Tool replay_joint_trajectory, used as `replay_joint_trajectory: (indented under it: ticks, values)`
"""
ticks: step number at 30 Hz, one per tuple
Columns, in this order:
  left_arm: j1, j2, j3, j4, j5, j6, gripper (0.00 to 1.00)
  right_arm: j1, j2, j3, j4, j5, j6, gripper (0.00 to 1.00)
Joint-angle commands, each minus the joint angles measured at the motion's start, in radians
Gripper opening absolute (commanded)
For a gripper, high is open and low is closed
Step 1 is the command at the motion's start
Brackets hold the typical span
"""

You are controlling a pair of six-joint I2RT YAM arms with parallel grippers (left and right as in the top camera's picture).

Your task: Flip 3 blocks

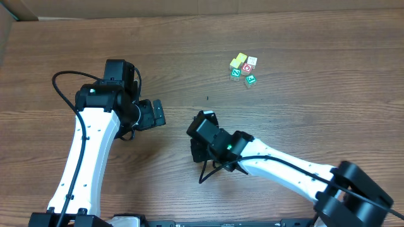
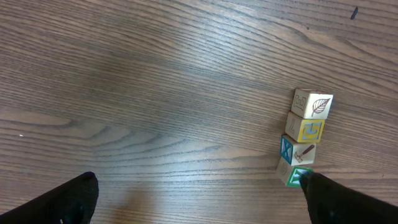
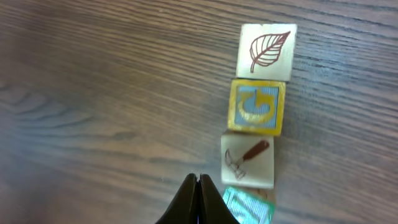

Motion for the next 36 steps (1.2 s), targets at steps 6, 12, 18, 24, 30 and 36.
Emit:
replay_joint_trajectory:
  ticks: [6,12,18,24,30,36]
  values:
    - [0.001,0.002,0.0,0.001,-0.01,0.011,1.0,0.029,0.06,0.025,0.067,0.05,-0.006,0.04]
    - [0.001,0.002,0.0,0.002,-0.01,0.011,1.0,0.049,0.06,0.025,0.079,0.094,-0.006,0.04]
    - [0.001,0.002,0.0,0.001,-0.01,0.011,1.0,0.069,0.061,0.025,0.078,0.123,-0.006,0.04]
    - [0.001,0.002,0.0,0.001,-0.01,0.011,1.0,0.076,0.083,0.025,0.078,0.139,-0.006,0.04]
    - [0.001,0.002,0.0,0.001,-0.01,0.011,0.99,0.076,0.095,0.024,0.079,0.141,-0.006,0.04]
    - [0.001,0.002,0.0,0.001,-0.01,0.011,1.0,0.076,0.103,0.024,0.079,0.158,-0.006,0.04]
